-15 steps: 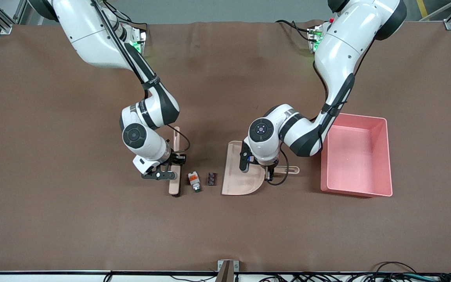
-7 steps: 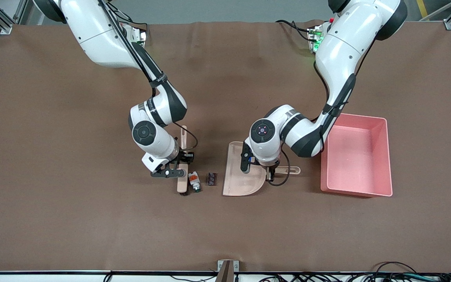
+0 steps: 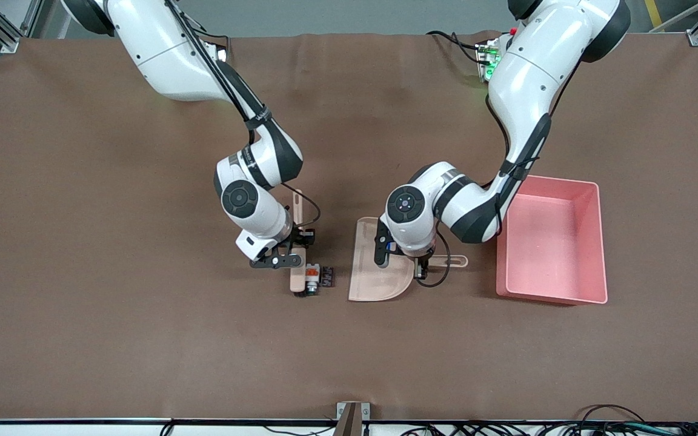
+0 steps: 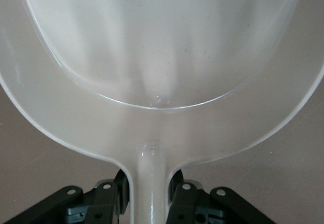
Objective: Clean e-waste and dump in bin
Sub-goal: 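Sweep the switch and capacitor into the dustpan with the right gripper's brush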
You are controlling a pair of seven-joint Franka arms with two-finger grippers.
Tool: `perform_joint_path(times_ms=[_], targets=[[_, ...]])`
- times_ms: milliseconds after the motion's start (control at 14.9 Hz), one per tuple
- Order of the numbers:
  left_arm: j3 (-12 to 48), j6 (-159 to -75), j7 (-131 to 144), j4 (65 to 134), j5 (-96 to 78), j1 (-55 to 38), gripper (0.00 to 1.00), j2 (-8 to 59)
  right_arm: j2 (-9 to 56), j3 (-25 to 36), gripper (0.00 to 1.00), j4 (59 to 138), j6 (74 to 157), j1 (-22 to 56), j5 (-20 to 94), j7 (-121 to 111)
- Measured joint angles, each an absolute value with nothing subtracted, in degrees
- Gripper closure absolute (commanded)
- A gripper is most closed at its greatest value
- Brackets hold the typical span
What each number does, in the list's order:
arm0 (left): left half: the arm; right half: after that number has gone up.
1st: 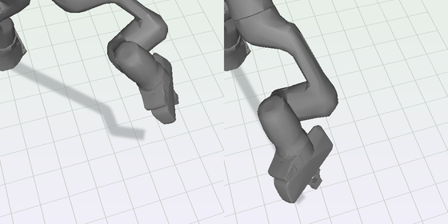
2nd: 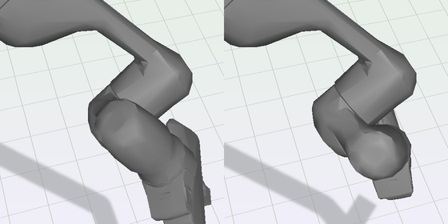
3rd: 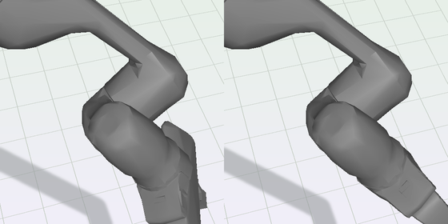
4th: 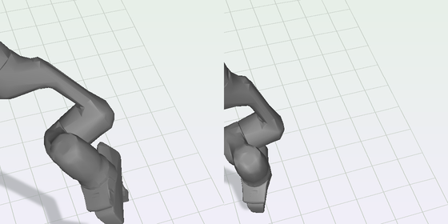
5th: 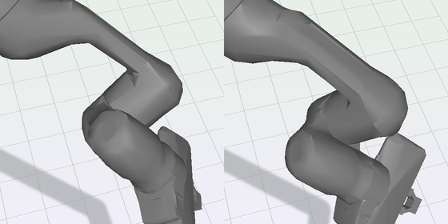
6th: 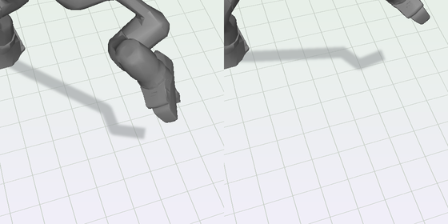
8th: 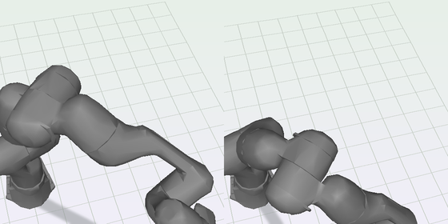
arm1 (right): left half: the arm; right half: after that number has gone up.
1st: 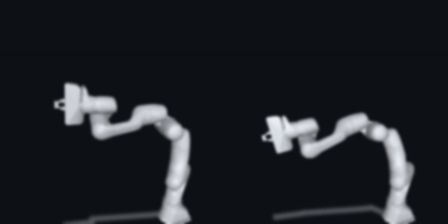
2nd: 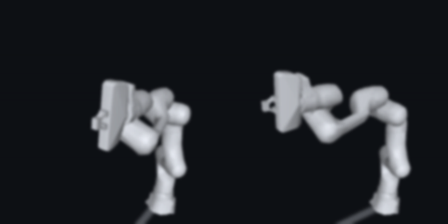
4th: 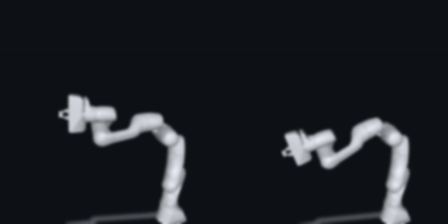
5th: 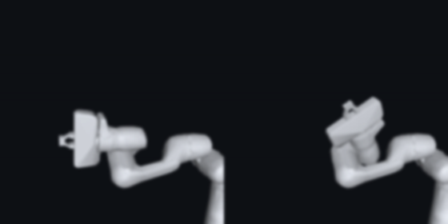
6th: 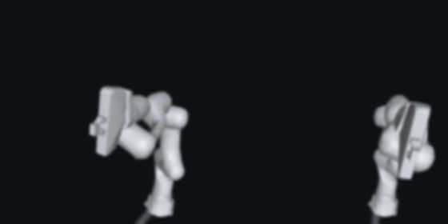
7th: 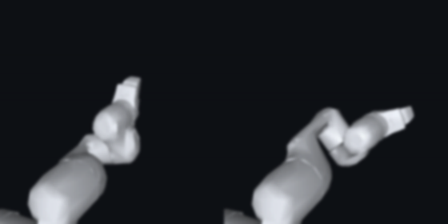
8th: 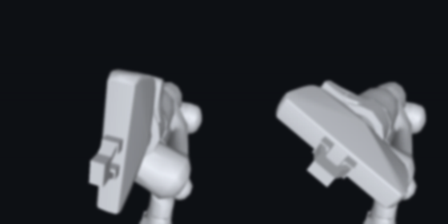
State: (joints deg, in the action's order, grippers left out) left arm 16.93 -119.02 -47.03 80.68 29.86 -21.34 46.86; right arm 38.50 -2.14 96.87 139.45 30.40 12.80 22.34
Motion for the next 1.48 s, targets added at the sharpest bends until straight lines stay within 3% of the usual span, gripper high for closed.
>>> perform_joint_path(times_ms=[940, 1477], targets=[[16.8, -115.1, -47.0, 78.5, 29.8, -21.5, 1.00, 47.2, 42.5, -2.1, 0.99, 90.9, 142.3, 37.9, 25.9, 22.6], [16.8, -114.4, -47.0, 77.6, 29.8, -21.5, 1.00, 47.7, 44.9, -2.1, 0.99, 86.7, 142.4, 40.1, 26.9, 25.0]])
